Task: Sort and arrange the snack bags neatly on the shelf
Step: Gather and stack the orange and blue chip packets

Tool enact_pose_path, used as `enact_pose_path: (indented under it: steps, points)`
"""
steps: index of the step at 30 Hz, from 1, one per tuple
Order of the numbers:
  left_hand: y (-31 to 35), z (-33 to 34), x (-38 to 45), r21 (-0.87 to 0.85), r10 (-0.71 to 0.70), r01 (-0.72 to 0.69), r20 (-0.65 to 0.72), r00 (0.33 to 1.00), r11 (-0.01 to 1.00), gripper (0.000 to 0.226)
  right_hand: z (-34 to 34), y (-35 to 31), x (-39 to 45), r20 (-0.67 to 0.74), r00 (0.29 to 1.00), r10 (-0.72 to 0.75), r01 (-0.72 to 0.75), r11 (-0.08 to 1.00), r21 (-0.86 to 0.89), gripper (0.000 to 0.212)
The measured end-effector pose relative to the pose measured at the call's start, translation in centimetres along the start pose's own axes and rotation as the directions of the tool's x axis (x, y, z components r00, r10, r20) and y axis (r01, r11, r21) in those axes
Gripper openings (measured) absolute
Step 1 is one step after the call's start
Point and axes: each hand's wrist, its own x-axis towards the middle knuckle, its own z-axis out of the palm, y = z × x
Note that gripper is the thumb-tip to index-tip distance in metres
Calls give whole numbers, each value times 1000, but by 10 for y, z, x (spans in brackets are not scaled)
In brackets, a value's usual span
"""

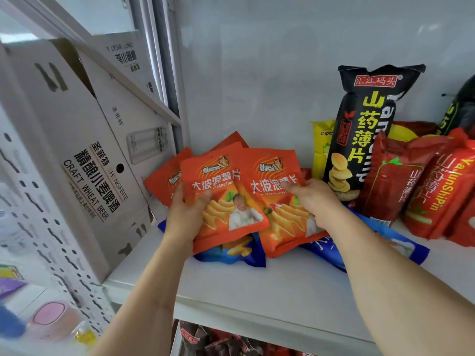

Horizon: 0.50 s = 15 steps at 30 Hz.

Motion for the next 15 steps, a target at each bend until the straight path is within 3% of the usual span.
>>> enact_pose_path:
  steps: [3, 7, 11, 15]
  points:
    - [6, -3, 8, -217, -136, 140, 33, 990, 966, 52, 3, 9, 5, -62, 997, -37, 32, 996, -88, 22]
    - [4, -11, 13, -377, -165, 157, 9, 986, 913, 56, 8, 13, 10, -141, 990, 3, -17, 994, -104, 38]
    - [-1, -10, 4, -242, -100, 121, 97, 990, 963, 54, 11, 11, 15, -193, 979, 62, -70, 997, -37, 52]
    - [0, -5, -2, -117, -20, 41, 177, 984, 992, 54, 13, 2, 14, -189, 978, 94, -86, 995, 52, 45]
